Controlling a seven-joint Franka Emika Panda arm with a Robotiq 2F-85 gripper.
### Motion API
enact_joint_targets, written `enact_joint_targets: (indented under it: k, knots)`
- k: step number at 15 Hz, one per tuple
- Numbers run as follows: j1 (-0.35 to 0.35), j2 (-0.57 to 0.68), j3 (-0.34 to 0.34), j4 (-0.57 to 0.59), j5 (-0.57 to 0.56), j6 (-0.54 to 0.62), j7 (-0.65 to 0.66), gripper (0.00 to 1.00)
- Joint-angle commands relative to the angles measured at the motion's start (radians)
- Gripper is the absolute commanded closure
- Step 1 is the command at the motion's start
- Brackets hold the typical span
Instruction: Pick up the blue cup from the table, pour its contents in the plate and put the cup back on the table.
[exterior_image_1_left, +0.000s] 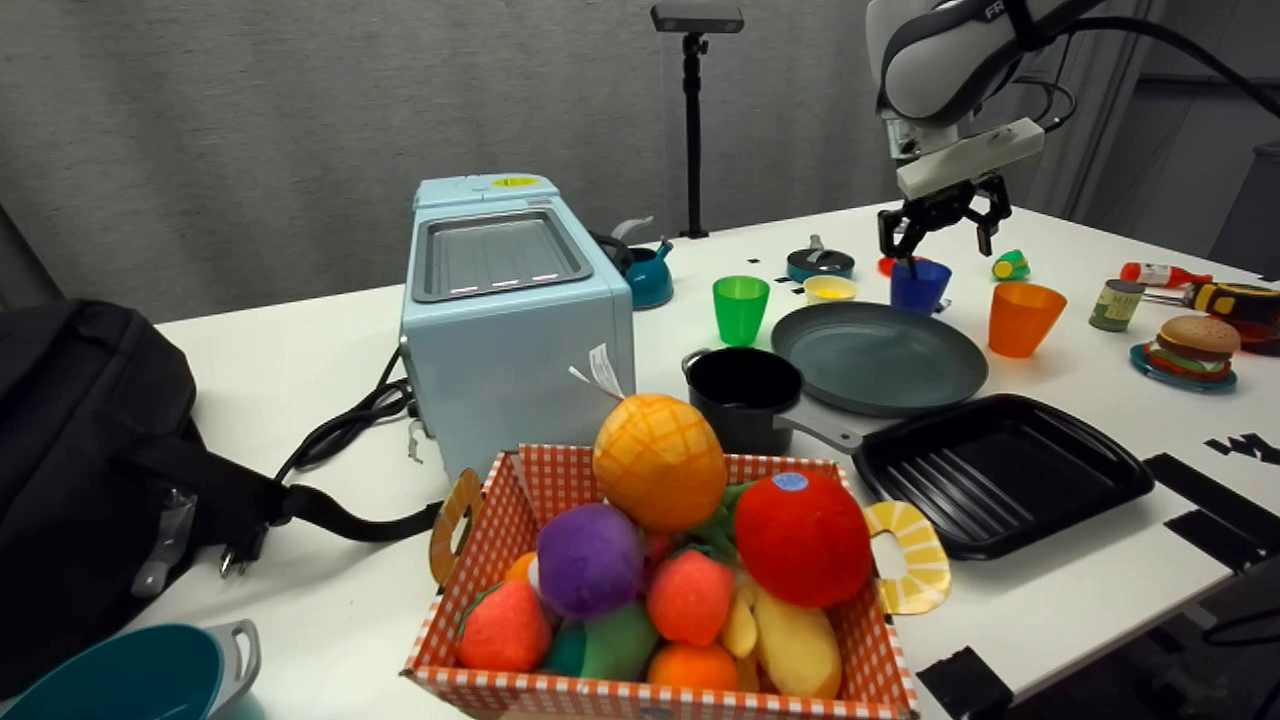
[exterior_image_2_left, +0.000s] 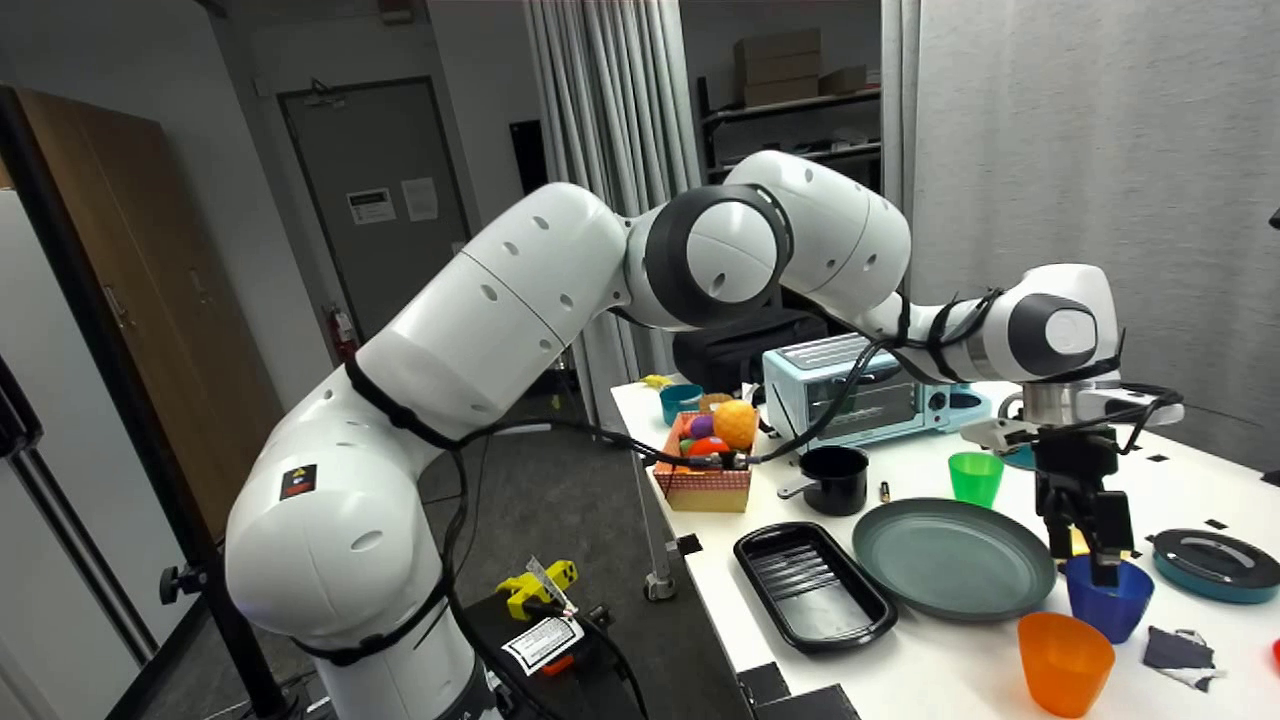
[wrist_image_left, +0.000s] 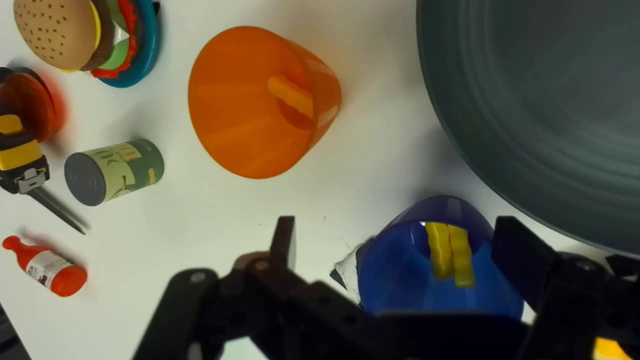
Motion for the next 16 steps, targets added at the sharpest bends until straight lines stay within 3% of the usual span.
enact_joint_targets:
  k: [1, 9, 16]
  knots:
    - [-0.023, 0.084, 0.008, 0.161, 0.040, -0.092, -0.002, 0.00]
    - [-0.042, 0.193, 0.006, 0.363, 0.068, -0.164, 0.066, 0.00]
    - [-0.031, 0.283, 0.001, 0.477, 0.051, -0.157, 0.190, 0.00]
